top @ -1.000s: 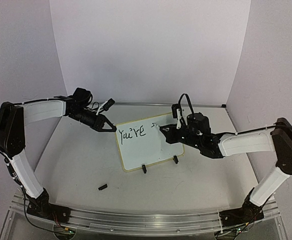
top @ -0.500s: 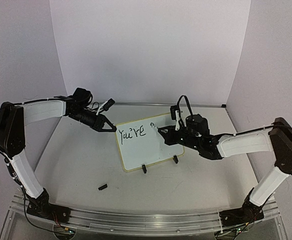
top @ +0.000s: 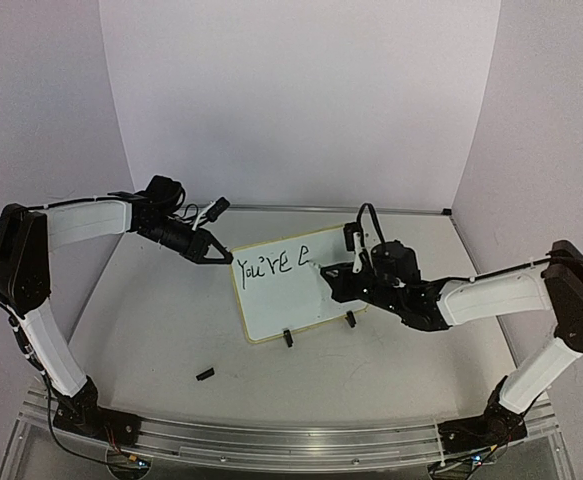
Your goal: Write a sentence on the whiteboard
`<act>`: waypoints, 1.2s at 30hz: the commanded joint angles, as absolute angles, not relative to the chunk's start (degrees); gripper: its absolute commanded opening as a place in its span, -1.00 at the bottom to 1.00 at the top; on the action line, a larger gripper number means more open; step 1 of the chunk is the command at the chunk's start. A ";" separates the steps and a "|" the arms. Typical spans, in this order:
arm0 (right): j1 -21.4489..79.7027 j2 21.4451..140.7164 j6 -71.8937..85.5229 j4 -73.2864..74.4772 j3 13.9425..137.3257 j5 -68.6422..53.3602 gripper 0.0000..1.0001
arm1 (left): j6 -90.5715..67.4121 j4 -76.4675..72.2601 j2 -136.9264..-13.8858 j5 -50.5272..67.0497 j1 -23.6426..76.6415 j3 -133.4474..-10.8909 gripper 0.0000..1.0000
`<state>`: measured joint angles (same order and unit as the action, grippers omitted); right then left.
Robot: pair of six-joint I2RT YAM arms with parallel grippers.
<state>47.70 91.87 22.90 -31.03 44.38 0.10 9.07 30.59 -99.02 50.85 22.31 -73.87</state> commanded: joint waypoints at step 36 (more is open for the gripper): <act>47.34 91.17 20.14 -27.06 48.56 6.08 -1.00 | 12.23 31.03 -97.78 48.46 23.38 -75.41 -1.00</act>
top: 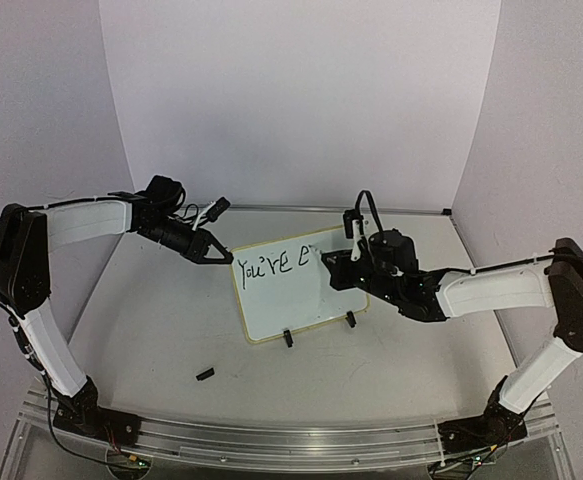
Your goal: Write a sentence on the whiteboard
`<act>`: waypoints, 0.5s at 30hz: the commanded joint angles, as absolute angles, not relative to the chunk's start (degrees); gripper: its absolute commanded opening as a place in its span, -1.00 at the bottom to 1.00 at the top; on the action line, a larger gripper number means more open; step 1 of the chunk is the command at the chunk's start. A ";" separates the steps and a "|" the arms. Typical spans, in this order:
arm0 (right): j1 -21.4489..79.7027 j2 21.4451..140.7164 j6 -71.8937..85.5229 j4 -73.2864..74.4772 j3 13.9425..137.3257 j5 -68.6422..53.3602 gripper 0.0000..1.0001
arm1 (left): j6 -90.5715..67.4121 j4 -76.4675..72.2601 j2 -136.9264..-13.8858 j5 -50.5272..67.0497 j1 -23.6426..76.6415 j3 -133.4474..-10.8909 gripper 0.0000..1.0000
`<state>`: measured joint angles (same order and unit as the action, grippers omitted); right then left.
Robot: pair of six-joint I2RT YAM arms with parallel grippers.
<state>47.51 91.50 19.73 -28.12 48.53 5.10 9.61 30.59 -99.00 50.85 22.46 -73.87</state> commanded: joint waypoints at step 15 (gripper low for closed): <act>48.61 89.38 22.35 -28.04 43.60 5.25 -1.00 | 12.16 30.95 -98.07 48.62 23.46 -75.41 -1.00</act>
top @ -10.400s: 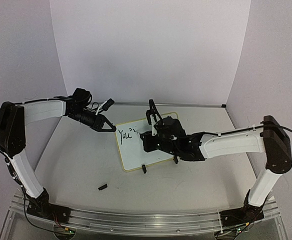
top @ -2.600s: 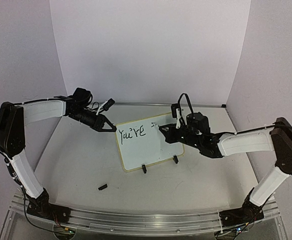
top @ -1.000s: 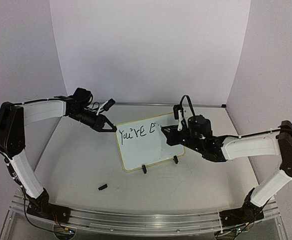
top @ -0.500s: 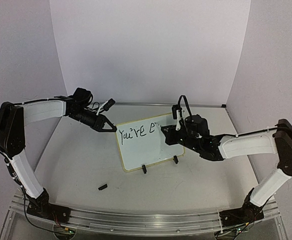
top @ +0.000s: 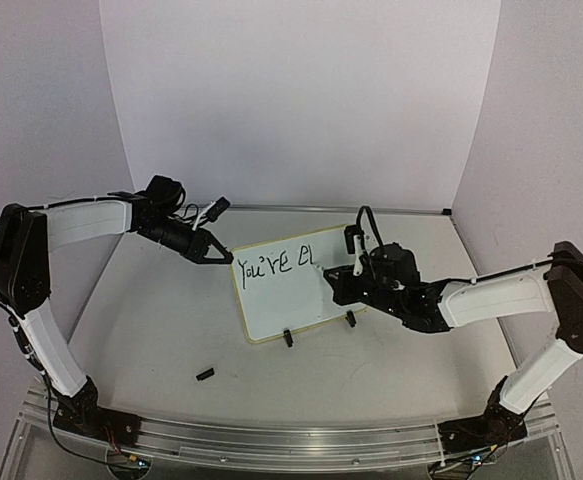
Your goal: Write a sentence on the whiteboard
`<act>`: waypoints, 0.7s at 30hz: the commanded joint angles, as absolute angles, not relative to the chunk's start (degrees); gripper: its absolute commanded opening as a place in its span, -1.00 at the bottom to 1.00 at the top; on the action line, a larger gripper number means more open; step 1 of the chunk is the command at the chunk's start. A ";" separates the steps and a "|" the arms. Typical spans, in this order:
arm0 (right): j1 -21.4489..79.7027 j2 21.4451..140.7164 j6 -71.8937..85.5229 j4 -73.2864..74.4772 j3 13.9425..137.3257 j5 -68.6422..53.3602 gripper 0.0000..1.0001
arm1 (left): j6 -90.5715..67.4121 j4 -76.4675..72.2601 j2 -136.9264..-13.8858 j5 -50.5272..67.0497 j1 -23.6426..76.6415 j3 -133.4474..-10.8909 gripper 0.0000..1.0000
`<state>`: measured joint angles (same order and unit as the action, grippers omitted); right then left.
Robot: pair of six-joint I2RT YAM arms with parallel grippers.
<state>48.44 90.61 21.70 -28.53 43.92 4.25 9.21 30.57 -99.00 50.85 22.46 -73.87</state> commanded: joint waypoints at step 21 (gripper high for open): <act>48.56 93.32 19.09 -32.78 48.76 9.73 -1.00 | 12.23 31.08 -98.09 48.57 23.68 -75.50 -1.00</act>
<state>48.58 92.07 20.16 -31.09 46.69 7.42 9.43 30.57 -99.00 50.85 22.52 -73.87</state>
